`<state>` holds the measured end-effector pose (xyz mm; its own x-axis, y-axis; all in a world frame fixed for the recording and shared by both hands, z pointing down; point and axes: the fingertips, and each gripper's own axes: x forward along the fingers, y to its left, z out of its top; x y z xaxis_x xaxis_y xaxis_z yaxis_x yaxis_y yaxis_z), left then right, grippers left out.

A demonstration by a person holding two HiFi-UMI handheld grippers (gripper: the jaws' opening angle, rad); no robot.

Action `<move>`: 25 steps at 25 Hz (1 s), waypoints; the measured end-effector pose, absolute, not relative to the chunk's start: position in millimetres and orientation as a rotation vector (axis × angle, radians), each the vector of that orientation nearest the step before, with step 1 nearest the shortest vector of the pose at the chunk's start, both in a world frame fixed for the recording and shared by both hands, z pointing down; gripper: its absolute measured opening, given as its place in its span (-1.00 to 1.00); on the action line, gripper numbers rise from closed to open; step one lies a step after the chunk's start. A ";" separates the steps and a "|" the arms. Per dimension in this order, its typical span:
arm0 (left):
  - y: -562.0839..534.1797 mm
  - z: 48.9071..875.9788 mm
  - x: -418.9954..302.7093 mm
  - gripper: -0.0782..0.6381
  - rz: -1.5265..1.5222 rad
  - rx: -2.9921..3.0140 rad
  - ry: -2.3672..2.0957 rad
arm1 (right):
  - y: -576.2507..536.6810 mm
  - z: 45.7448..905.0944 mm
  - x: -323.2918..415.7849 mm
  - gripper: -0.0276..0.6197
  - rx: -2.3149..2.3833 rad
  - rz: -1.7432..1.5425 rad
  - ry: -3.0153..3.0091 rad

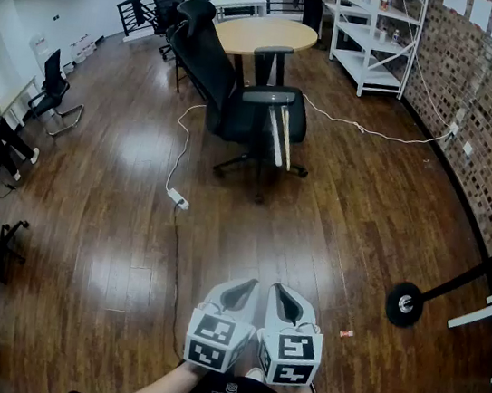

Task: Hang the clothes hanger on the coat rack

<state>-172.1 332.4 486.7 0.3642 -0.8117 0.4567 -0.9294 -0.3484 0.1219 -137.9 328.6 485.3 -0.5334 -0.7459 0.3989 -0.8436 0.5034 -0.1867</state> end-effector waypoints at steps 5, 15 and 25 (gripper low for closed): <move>292.3 491.4 -194.9 -0.77 0.429 2.266 -1.528 | 289.1 486.8 -161.3 -0.91 1.341 0.496 -2.488; 181.2 496.4 -240.8 -0.77 0.387 2.286 -1.442 | 184.5 489.9 -213.9 -0.91 1.368 0.482 -2.437; 107.4 491.3 -297.0 -0.77 0.319 2.310 -1.409 | 114.4 486.3 -266.5 -0.91 1.399 0.442 -2.392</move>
<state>-297.0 107.4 491.3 0.4621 -0.7917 0.3997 -0.8866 -0.4026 0.2275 -266.5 114.4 486.3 -0.4608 -0.7744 0.4335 -0.8782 0.4685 -0.0966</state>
